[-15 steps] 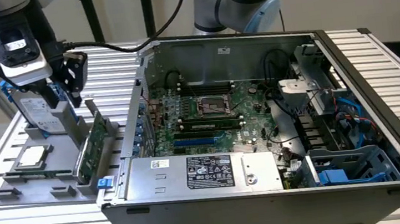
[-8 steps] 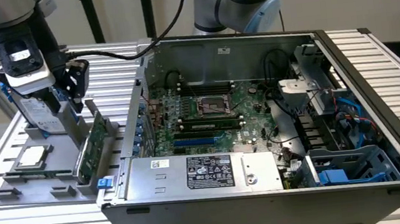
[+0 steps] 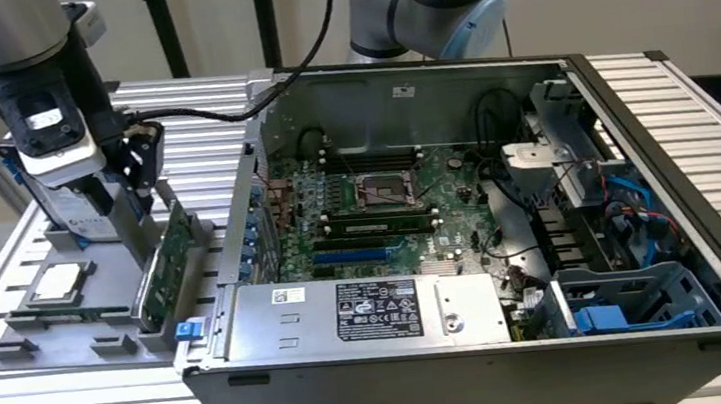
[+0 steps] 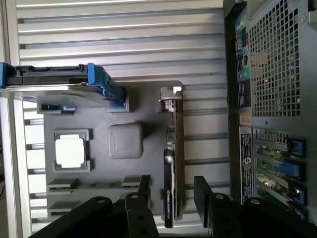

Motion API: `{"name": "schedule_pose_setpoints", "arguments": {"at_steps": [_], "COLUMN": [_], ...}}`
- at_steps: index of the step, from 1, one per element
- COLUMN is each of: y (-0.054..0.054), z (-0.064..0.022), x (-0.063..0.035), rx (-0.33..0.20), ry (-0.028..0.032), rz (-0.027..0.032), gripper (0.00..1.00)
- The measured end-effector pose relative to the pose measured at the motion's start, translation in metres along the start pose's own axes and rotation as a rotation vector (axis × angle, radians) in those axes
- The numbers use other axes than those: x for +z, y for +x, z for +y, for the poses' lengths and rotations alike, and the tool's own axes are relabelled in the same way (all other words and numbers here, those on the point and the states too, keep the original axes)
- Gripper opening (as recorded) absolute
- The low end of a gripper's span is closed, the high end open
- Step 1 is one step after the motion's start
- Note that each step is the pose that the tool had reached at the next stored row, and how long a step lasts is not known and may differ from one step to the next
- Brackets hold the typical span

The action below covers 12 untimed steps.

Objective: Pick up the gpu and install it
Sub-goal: 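Pick up the gpu and move the gpu toward the slot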

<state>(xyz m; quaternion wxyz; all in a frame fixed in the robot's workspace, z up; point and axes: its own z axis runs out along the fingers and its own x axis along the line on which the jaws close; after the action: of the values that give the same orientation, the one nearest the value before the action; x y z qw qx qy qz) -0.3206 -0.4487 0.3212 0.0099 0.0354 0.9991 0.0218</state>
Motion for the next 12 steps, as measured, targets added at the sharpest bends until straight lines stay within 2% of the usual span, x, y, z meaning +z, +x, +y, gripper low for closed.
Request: {"name": "schedule_pose_setpoints", "arguments": {"at_steps": [12], "y": [0.000], "z": [-0.0069], "x": [0.0217], "rx": [0.000], "ry": [0.0001], "rz": [-0.0001], "gripper": [1.00]}}
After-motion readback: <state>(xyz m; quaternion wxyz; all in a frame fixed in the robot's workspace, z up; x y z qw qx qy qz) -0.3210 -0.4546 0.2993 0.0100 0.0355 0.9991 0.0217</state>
